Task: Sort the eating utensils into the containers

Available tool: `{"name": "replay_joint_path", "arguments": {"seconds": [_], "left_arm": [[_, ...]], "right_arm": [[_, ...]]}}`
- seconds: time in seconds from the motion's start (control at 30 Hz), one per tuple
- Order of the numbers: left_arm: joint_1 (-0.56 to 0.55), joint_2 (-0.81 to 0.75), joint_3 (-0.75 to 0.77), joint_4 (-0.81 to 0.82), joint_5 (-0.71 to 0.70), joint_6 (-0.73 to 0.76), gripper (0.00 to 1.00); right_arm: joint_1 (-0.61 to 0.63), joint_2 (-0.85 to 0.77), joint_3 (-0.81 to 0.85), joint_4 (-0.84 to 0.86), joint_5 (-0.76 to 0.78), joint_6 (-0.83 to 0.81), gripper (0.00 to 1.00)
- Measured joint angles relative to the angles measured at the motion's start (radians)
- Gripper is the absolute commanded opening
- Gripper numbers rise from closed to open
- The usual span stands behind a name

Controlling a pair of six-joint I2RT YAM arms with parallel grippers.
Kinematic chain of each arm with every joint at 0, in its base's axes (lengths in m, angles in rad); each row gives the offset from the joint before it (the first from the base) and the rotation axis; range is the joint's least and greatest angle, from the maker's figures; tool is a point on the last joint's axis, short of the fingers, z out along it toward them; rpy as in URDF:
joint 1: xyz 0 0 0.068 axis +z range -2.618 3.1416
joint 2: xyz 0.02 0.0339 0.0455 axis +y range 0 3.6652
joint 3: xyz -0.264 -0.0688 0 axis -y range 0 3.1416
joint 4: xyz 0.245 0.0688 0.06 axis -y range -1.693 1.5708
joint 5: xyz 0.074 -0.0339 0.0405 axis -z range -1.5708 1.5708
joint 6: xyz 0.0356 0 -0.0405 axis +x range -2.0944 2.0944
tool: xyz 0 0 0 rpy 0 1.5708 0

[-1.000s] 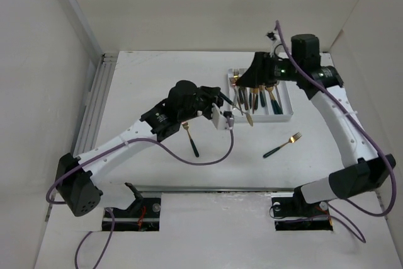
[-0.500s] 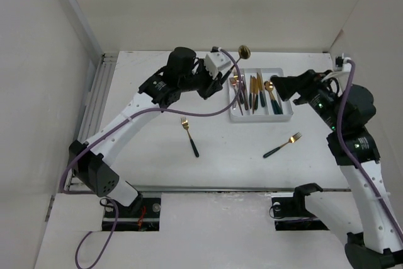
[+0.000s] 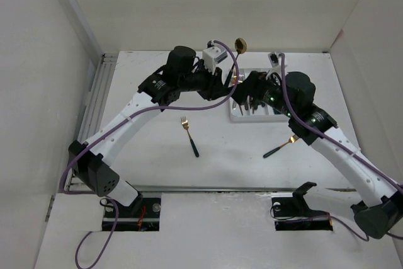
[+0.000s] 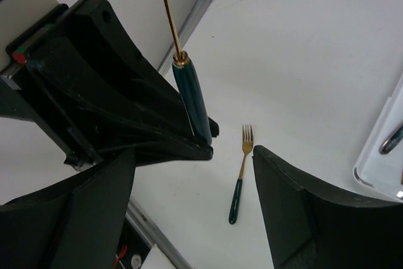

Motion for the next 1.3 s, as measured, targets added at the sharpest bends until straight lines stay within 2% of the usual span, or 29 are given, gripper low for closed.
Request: {"name": "replay_joint_path", "arguments": {"seconds": [0.33, 0.57, 0.67, 0.7, 0.8, 1.07, 1.13, 1.17, 1.23, 1.27, 1.3], "left_arm": [[0.005, 0.0, 0.0, -0.002, -0.004, -0.002, 0.0], [0.004, 0.0, 0.0, -0.006, -0.002, 0.005, 0.0], [0.005, 0.0, 0.0, -0.011, -0.003, 0.008, 0.0], [0.005, 0.0, 0.0, -0.012, -0.005, 0.008, 0.0], [0.005, 0.0, 0.0, -0.023, -0.013, 0.01, 0.0], [0.006, 0.001, 0.0, -0.027, -0.025, 0.011, 0.0], [0.006, 0.001, 0.0, -0.027, -0.025, 0.011, 0.09], [0.005, 0.002, 0.0, -0.027, -0.025, 0.011, 0.19], [0.005, 0.002, 0.001, -0.026, -0.027, 0.013, 0.44], [0.005, 0.002, 0.001, -0.025, -0.029, 0.015, 0.73], [0.005, 0.002, 0.001, -0.024, -0.034, 0.018, 0.94]], "right_arm": [[0.021, 0.106, 0.055, 0.06, 0.091, -0.005, 0.59], [0.021, 0.166, 0.101, 0.078, 0.111, -0.003, 0.51], [0.021, 0.193, 0.127, 0.083, 0.097, -0.002, 0.38], [0.021, 0.201, 0.133, 0.084, 0.09, -0.002, 0.24], [0.026, 0.217, 0.14, 0.093, 0.068, 0.002, 0.02], [0.026, 0.224, 0.142, 0.097, 0.059, 0.01, 0.0], [0.026, 0.224, 0.142, 0.097, 0.06, 0.01, 0.0], [0.026, 0.224, 0.142, 0.097, 0.06, 0.01, 0.0], [0.026, 0.224, 0.142, 0.097, 0.06, 0.01, 0.0], [0.026, 0.223, 0.142, 0.097, 0.06, 0.01, 0.0], [0.027, 0.222, 0.142, 0.096, 0.06, 0.01, 0.0]]}}
